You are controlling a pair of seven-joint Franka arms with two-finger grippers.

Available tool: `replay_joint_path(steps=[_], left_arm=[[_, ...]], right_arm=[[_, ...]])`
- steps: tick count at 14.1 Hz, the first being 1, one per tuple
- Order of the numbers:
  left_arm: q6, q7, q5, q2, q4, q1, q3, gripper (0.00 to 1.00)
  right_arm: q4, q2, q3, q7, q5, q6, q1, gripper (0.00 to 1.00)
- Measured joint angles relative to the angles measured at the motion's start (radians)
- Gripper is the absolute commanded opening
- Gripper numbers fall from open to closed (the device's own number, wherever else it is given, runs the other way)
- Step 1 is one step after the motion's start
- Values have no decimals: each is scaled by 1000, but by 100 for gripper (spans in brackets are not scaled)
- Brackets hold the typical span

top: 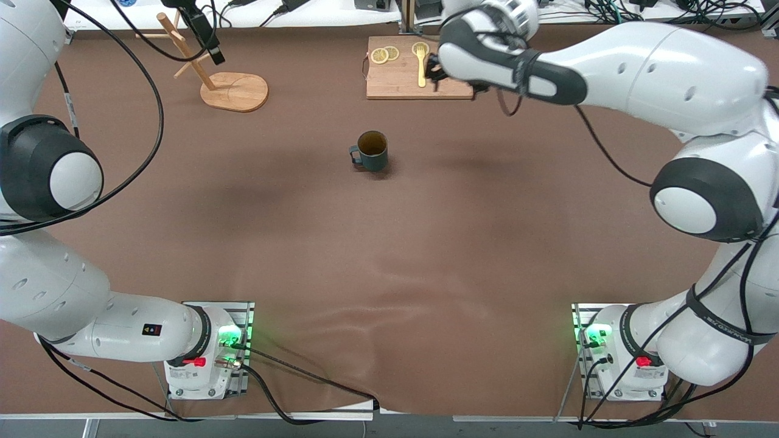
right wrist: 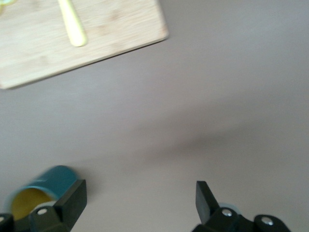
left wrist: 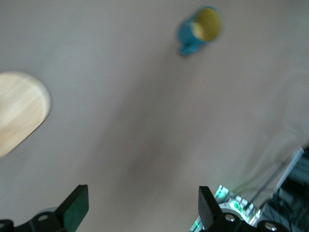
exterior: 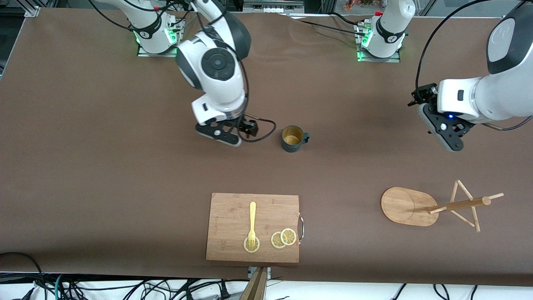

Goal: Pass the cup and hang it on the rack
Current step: 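Release the mug and withdraw the right gripper while the left gripper approaches, then lower the left gripper and grasp the teal mug handle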

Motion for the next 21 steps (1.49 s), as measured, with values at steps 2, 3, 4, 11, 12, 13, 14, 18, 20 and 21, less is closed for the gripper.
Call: replay_joint_path(steps=[2,3,4,11,12,13,14,18,20,21], left_arm=[[30,158,-99,6,-72,9,1,100],[75,246,-147,10,-123,16,3,100],[127,331,-190,15,-179,24,4,100],[484,750,-431,26,-512,37,-15,100],[524,767,-446,25,-537,37,-36,100],[576,776,-463,25,-562,37,-61,100],[633,789,-485,24,-589,36,-83,100],[824,922,-676,26,-711,34,-138,100],[882,1043,-825,38,-769,34,-154,100],[905,1126,-913,50,-794,34,-164,100]], right_arm=[[1,-51,-90,-164,0,-112,-2,100],[1,-77,-136,-250,0,-147,-4,100],[1,-102,-176,-326,0,-170,-6,100],[-6,-232,-470,-849,123,-319,-9,100],[-10,-232,-515,-937,128,-326,-11,100],[-16,-232,-552,-1007,130,-331,-14,100],[-22,-231,-577,-1057,131,-334,-21,100],[-31,-233,-535,-1158,133,-351,-137,100],[-35,-245,-383,-1165,127,-363,-310,100],[-41,-258,-293,-1166,108,-365,-407,100]])
